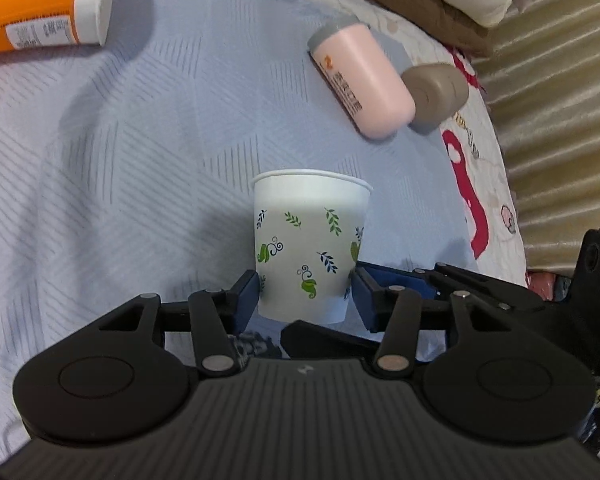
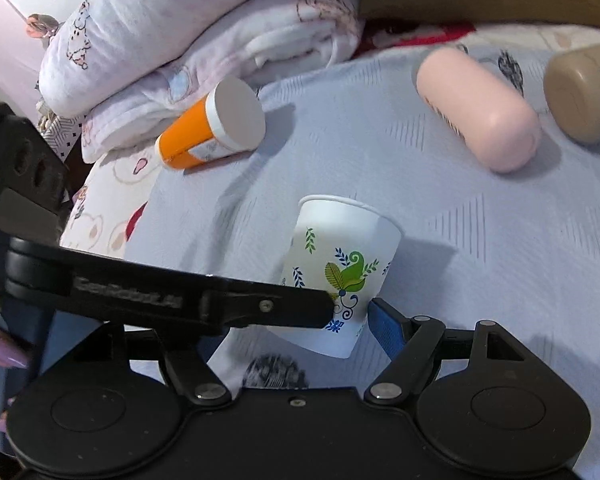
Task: Flip cup upright
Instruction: 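Rotate the left tool to stand the white cup upright on its base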
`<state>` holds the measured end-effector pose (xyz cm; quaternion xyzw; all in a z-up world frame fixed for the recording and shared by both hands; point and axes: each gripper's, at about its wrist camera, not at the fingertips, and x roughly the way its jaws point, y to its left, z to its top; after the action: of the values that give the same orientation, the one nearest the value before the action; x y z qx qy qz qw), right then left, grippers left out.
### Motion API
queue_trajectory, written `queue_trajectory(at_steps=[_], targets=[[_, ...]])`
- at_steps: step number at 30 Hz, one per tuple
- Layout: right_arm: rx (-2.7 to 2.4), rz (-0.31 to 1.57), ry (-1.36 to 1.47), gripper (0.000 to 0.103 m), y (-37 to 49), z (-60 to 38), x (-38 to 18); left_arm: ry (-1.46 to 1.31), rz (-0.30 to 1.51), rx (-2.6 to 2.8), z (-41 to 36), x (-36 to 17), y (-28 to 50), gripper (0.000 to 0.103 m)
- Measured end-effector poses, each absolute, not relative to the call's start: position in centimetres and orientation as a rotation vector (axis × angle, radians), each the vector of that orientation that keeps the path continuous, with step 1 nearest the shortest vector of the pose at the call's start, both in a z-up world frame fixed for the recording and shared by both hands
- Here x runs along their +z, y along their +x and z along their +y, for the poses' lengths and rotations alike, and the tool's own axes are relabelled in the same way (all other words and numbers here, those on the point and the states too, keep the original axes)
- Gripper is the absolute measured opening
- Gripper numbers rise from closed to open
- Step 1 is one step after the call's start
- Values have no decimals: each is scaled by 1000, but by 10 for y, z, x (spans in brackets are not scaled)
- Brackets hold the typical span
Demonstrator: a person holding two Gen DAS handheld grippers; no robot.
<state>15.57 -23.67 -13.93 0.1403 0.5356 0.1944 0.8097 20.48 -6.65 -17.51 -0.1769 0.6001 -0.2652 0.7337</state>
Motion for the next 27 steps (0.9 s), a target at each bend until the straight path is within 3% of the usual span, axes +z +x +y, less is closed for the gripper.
queue_trajectory(at_steps=[18, 20, 24, 26, 27], targets=[[508, 1211, 310, 86, 173, -250, -140, -417, 1236, -601, -49, -176, 214, 59], [532, 1220, 329, 86, 178, -250, -145, -442, 1225, -618, -49, -184, 218, 67], [518, 1253, 293, 86, 187, -248, -156, -454, 1212, -648, -50, -191, 221, 69], [528, 1252, 267, 86, 189, -245, -158, -457, 1204, -661, -52, -193, 222, 69], [528, 1250, 251, 80, 189, -244, -159, -461, 1201, -671, -53, -195, 222, 68]])
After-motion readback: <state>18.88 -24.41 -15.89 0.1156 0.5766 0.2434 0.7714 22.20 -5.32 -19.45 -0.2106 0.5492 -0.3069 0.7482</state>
